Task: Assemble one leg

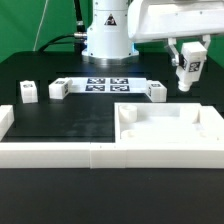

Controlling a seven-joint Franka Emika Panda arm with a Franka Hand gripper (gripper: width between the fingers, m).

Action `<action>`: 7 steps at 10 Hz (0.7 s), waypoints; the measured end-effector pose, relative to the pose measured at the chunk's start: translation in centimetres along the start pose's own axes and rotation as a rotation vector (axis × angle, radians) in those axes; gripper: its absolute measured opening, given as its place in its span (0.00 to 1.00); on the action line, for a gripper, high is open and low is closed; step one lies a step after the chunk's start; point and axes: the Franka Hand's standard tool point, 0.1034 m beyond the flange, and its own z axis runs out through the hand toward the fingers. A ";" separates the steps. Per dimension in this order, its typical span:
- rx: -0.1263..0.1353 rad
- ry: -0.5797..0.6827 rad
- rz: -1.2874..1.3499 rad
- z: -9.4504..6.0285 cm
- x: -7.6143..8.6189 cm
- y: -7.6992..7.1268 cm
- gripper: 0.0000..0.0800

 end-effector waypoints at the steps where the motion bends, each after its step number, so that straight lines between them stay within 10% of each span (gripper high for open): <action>1: -0.015 0.092 -0.013 0.6 1.3 0.7 0.36; 7: -0.015 0.155 -0.026 3.0 5.4 1.3 0.36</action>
Offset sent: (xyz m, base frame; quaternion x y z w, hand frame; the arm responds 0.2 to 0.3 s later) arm 0.0446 0.0085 -0.0036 -0.0064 0.0177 -0.0234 0.9995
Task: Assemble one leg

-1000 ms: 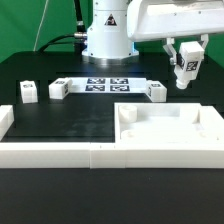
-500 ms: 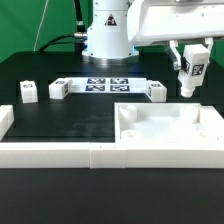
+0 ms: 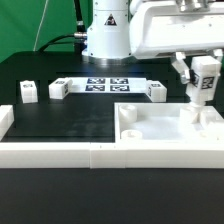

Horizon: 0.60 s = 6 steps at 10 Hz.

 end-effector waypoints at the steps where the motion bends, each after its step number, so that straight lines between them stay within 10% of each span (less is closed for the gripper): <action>1: -0.001 -0.003 0.001 0.0 -0.2 0.1 0.36; 6: 0.004 0.002 -0.002 0.5 1.1 -0.1 0.36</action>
Offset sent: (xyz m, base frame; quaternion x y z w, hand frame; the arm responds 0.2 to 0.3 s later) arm 0.0000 0.0000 0.0000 0.0000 0.0000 0.0000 1.0000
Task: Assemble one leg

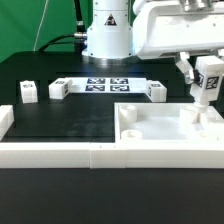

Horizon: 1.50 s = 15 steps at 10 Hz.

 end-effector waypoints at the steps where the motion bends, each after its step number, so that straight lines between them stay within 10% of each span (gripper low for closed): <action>1: 0.000 0.007 -0.011 0.6 1.0 0.3 0.36; 4: -0.002 0.013 -0.019 2.0 2.7 1.0 0.36; 15: -0.015 0.059 -0.008 4.6 0.9 1.4 0.36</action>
Offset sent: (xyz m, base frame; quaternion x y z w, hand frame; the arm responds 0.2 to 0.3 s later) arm 0.0348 0.0003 -0.0033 0.0037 0.0006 -0.0240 0.9997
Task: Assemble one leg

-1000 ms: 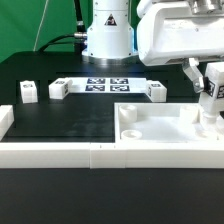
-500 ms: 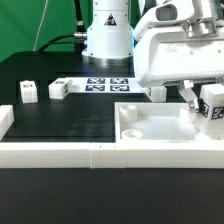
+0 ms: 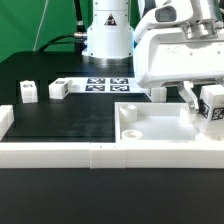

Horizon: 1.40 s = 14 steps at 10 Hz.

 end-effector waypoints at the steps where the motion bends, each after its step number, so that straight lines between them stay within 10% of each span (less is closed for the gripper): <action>1: 0.002 -0.010 0.000 0.1 -0.2 0.0 0.36; 2: 0.002 -0.010 0.000 0.1 -0.2 -0.1 0.60; 5: 0.002 -0.011 0.000 0.1 -0.3 -0.1 0.80; 14: 0.018 -0.070 0.004 -3.1 1.8 -0.5 0.81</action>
Offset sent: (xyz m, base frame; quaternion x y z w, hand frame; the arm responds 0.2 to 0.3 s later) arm 0.0000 0.0000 0.0000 0.0000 0.0000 0.0000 1.0000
